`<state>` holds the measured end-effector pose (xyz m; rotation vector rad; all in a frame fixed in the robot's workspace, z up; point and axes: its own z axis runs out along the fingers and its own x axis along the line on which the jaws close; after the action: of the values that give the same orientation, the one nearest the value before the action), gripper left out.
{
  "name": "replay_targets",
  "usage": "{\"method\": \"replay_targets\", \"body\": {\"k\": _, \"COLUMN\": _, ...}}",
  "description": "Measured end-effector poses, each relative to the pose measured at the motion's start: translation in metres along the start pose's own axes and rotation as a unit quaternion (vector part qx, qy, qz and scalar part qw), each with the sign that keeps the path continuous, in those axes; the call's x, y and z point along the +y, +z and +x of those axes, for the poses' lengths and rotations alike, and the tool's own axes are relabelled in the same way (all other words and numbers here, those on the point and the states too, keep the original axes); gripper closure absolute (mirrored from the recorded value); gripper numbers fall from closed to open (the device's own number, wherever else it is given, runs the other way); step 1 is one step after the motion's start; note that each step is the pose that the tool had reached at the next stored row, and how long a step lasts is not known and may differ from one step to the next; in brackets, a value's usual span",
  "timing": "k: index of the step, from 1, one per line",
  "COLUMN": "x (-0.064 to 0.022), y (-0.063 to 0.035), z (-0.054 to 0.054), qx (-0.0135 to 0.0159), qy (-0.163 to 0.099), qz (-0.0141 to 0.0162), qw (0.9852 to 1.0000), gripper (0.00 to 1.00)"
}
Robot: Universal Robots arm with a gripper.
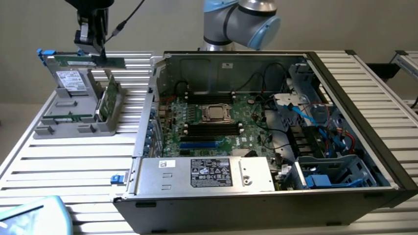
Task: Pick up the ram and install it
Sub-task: 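Pick up the ram and move it above insertion slot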
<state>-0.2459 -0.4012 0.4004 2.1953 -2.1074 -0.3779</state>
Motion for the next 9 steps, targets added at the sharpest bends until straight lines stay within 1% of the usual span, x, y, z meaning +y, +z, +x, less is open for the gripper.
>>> {"method": "replay_targets", "body": {"k": 9, "x": -0.0193, "y": -0.006, "z": 0.001, "qx": -0.0028, "qy": -0.001, "qz": 0.0, "qw": 1.0, "gripper": 0.87}}
